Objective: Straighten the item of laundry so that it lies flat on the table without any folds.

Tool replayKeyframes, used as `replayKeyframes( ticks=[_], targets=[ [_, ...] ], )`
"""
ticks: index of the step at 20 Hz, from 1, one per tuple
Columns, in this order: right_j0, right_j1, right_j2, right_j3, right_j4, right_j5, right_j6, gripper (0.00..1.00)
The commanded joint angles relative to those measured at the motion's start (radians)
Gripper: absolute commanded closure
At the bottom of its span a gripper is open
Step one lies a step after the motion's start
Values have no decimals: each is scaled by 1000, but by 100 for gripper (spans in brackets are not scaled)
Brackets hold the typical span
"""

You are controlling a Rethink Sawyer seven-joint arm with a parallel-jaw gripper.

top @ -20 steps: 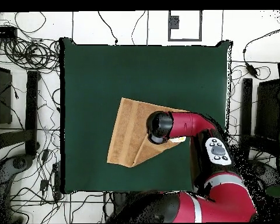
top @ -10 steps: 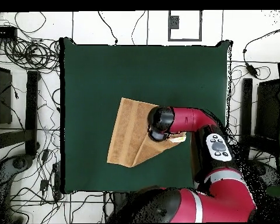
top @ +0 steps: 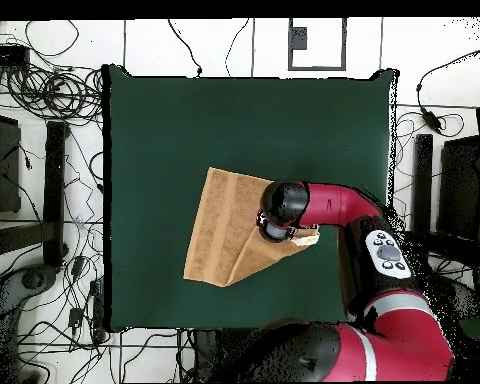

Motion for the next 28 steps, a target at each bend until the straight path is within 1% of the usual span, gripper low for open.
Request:
replayKeyframes(
  ticks=[1, 4, 6, 7, 16, 20, 28],
  targets=[
    [-37, 70, 95, 60, -53, 149, -281, 0],
    [-37, 50, 101, 80, -56, 164, -273, 0],
    [-38, 57, 105, 72, -60, 169, -273, 0],
    [-39, 74, 109, 50, -63, 176, -277, 0],
    [-30, 137, 125, 27, -78, 172, -271, 0],
    [-12, 195, 126, -21, -81, 226, -282, 0],
    [-11, 229, 140, -29, -76, 259, -289, 0]
  ],
)
